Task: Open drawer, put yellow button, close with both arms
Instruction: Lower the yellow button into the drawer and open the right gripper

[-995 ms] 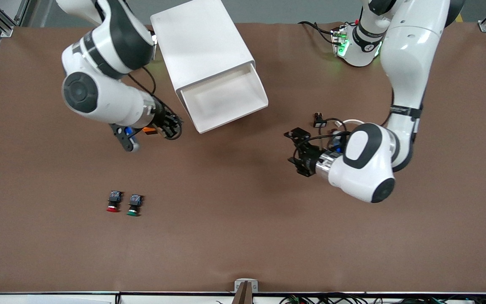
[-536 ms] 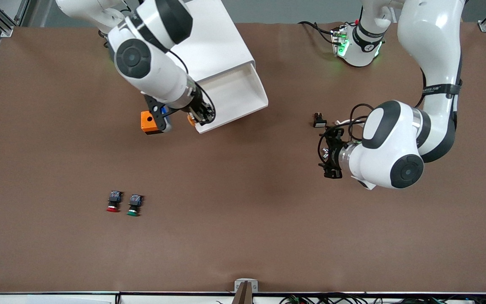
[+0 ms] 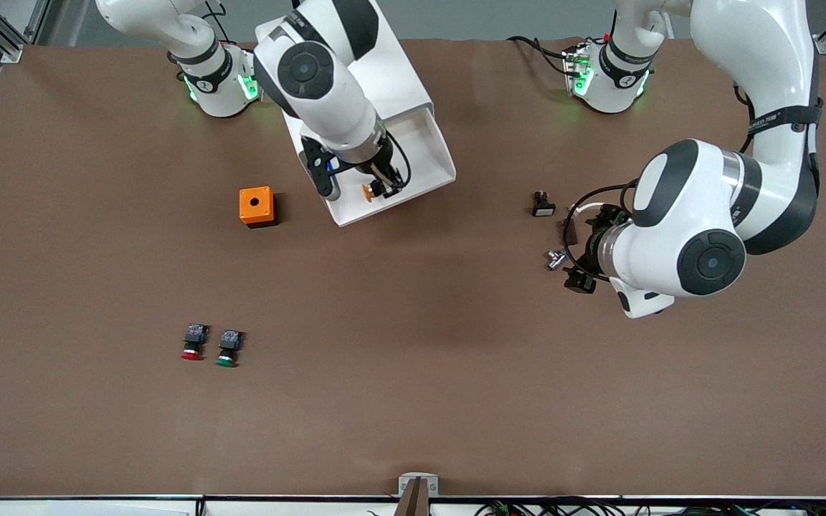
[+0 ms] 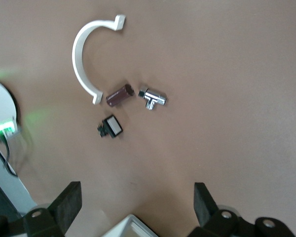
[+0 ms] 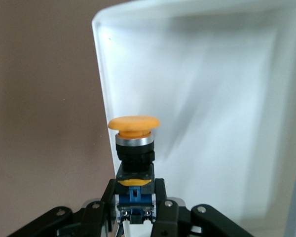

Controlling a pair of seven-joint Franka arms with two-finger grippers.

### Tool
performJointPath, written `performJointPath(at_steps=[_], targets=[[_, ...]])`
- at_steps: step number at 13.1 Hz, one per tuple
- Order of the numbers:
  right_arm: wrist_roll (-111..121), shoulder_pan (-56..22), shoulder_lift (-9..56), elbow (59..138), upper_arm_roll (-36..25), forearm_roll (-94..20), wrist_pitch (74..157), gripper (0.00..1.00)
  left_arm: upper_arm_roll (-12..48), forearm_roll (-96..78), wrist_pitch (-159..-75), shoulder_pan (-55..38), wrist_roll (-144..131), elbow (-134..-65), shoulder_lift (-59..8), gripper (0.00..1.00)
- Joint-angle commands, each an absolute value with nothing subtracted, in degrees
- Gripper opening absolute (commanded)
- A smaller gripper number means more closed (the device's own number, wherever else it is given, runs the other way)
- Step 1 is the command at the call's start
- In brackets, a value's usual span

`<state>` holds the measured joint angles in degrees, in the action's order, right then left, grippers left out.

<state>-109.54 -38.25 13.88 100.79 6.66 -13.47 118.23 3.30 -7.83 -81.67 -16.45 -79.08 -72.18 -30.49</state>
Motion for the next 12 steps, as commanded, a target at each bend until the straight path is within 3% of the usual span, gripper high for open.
performJointPath(at_steps=[1, 4, 5, 12], targets=[[-111.18, -39.02, 12.92, 103.27, 6.15, -9.95, 120.23, 0.41, 3.34, -4.49, -81.30, -17.22, -69.21, -73.04, -29.36, 1.00], [-111.27, -39.20, 12.92, 102.92, 5.98, -8.97, 120.06, 0.81, 3.69, -0.02, -82.52, -18.45, -58.66, -73.21, -29.36, 1.00], [-110.83, -38.42, 12.92, 102.14, 5.89, -7.83, 119.80, 0.99, 3.78, 1.31, -83.23, -18.89, -55.32, -73.21, -29.36, 1.00], [-75.10, -22.44, 12.92, 91.68, 5.80, -7.73, 105.74, 1.00, 6.76, 2.90, -91.13, -18.81, -40.26, -74.44, -29.44, 1.00]])
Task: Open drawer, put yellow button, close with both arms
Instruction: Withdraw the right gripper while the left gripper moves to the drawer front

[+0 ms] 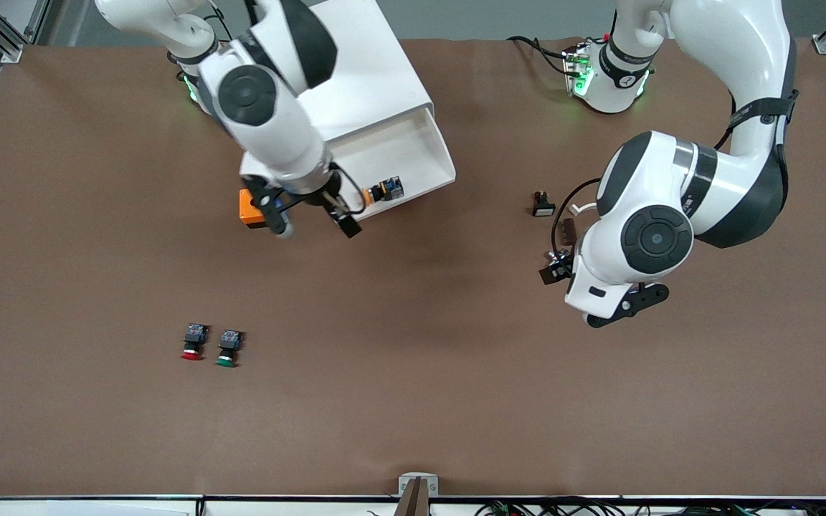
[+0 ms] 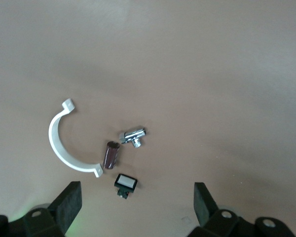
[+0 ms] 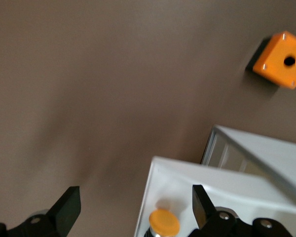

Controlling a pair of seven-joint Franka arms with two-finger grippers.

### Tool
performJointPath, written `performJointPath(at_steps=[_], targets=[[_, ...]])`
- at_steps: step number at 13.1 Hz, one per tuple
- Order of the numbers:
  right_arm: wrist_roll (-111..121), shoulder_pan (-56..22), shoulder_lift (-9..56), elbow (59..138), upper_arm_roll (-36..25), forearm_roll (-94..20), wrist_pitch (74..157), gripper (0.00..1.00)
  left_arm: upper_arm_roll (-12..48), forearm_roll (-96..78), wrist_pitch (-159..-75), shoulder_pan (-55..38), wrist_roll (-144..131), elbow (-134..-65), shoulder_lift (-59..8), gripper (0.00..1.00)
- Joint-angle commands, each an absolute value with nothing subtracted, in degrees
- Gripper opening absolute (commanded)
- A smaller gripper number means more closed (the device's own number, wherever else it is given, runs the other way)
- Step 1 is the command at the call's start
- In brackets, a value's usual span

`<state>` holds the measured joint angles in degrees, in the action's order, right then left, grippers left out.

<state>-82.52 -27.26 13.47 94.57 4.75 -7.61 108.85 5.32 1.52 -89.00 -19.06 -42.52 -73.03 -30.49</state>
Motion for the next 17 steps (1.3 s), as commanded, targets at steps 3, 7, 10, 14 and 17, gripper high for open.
performJointPath(at_steps=[3, 7, 10, 14, 17], targets=[[-54.39, -16.19, 12.92, 88.61, 5.71, -7.73, 100.75, 1.00, 8.08, 2.90, -93.50, -18.90, -39.47, -74.36, -29.71, 1.00], [-34.07, -6.35, 12.40, 87.63, 5.63, -7.56, 97.47, 1.00, 8.87, 2.55, -97.91, -20.21, -37.97, -74.27, -30.58, 1.00], [-19.47, -3.42, 9.77, 88.15, 1.70, -6.77, 97.56, 1.00, 11.24, 3.16, -100.36, -20.65, -33.68, -74.35, -31.02, 1.00], [-3.11, -3.52, 6.60, 89.65, -4.82, -3.88, 97.56, 1.00, 11.78, 3.34, -100.99, -24.42, -37.94, -74.88, -30.76, 1.00], [3.76, -2.99, 3.36, 92.36, -7.55, -3.17, 98.00, 1.00, 11.87, 3.34, -101.60, -28.90, -43.66, -75.85, -31.46, 1.00]])
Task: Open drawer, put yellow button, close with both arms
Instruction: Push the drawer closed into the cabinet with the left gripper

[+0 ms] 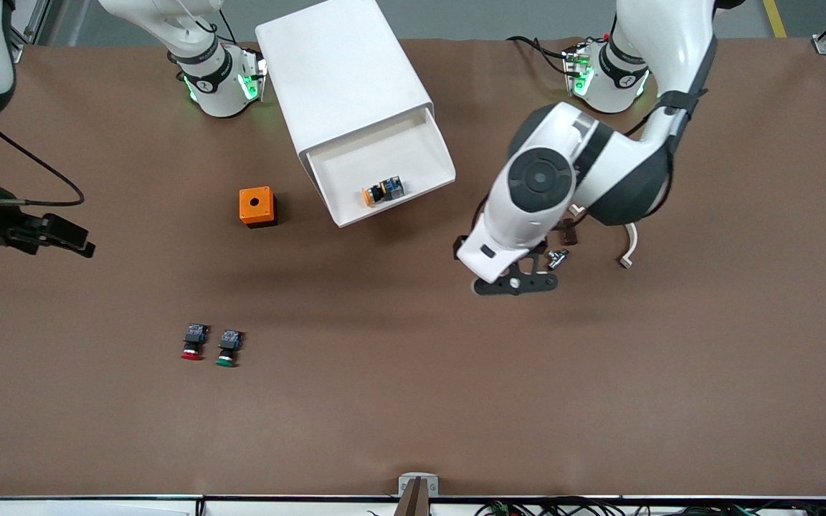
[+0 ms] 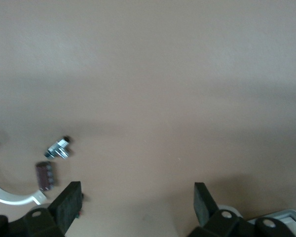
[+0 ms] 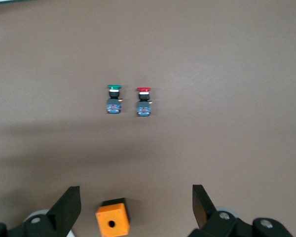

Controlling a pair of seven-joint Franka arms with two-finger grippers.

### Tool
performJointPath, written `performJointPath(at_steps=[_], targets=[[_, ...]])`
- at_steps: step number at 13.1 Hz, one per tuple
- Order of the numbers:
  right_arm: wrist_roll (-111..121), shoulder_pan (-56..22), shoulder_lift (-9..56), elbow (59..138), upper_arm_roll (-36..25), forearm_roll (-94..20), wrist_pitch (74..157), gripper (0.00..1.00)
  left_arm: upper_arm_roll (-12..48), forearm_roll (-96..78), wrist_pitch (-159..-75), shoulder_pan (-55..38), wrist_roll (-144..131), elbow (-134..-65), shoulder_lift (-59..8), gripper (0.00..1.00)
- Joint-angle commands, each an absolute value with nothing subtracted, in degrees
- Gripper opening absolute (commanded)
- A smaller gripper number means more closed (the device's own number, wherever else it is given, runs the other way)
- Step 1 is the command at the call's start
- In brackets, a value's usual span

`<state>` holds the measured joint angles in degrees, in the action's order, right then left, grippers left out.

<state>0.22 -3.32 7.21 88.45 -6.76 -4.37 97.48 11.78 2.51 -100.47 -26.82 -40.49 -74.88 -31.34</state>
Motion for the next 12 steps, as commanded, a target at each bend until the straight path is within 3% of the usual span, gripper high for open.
performJointPath(at_steps=[1, 5, 7, 12], targets=[[4.13, -2.73, 1.77, 93.07, -7.65, -1.68, 97.91, 1.00, 11.87, 3.34, -102.21, -30.40, -45.86, -76.20, -31.99, 1.00], [4.91, -0.97, 0.62, 94.83, -6.16, -0.09, 97.91, 1.00, 12.04, 3.25, -112.30, -33.83, -56.31, -80.24, -32.70, 1.00], [5.01, 2.00, 0.79, 94.49, -3.01, 0.00, 98.00, 1.00, 12.48, 1.51, -112.76, -35.24, -60.02, -80.42, -33.31, 1.00], [2.38, 2.55, 1.14, 93.69, -2.46, 0.00, 96.50, 1.00, 14.41, -4.31, -109.00, -37.96, -63.79, -81.47, -33.40, 1.00]])
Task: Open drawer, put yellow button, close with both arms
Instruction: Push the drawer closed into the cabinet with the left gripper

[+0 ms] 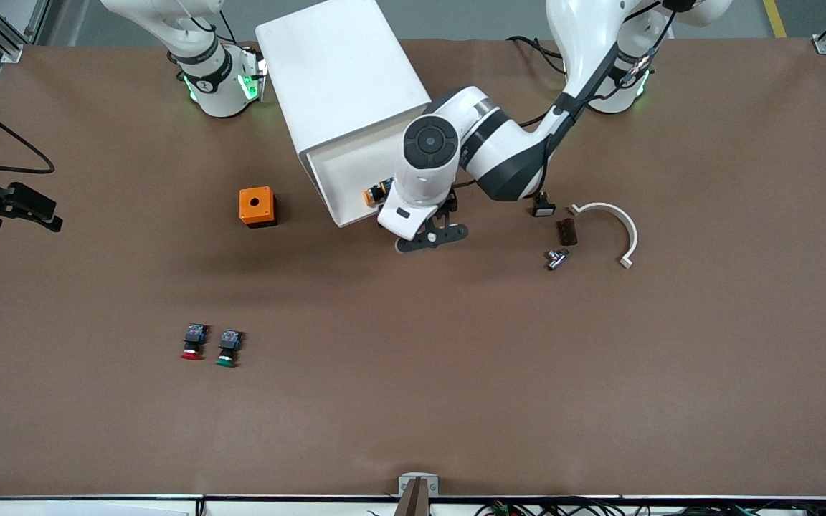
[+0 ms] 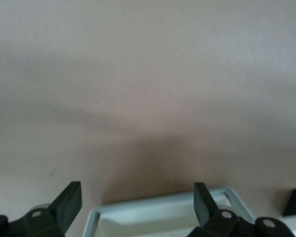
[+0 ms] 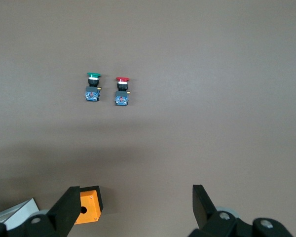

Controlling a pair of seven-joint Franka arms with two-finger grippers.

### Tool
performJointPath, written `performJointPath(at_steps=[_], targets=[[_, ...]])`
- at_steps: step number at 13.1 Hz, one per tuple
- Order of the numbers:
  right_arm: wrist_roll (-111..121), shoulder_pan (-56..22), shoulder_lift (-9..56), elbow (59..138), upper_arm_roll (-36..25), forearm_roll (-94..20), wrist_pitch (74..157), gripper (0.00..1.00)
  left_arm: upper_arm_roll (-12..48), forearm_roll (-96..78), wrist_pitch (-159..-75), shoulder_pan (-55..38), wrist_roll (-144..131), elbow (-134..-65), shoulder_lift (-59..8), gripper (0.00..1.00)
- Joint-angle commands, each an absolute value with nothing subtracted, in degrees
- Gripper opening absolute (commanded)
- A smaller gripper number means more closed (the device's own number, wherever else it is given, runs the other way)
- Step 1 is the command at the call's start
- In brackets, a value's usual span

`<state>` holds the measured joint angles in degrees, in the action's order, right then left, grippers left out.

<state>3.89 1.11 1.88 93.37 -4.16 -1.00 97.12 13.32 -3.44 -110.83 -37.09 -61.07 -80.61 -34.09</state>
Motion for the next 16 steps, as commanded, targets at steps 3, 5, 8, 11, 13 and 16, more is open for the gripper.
performJointPath(at_steps=[3, 5, 8, 11, 13, 16], targets=[[0.88, 2.55, 1.14, 93.60, -2.02, 0.00, 96.33, 1.00, 18.44, -4.39, -106.71, -38.06, -68.46, -81.56, -33.49, 1.00], [0.97, 2.55, 1.14, 93.60, -2.02, 0.00, 96.50, 1.00, 20.65, -6.66, -105.30, -38.06, -68.91, -81.56, -33.49, 1.00], [0.88, 2.20, 1.06, 93.60, -2.20, 0.00, 96.50, 1.00, 20.74, -13.00, -103.19, -39.54, -69.08, -81.56, -33.49, 1.00], [0.97, 2.46, 0.97, 93.69, -2.29, 0.00, 96.50, 1.00, 20.74, -13.18, -103.18, -41.65, -71.89, -81.56, -34.45, 1.00], [1.49, 2.55, 0.97, 93.69, -2.29, 0.00, 96.50, 1.00, 20.74, -14.58, -103.18, -41.84, -72.07, -81.56, -35.15, 1.00], [1.32, 2.29, 0.97, 93.69, -2.29, 0.00, 96.33, 1.00, 20.05, -14.50, -103.10, -39.91, -72.33, -81.48, -34.72, 1.00]])
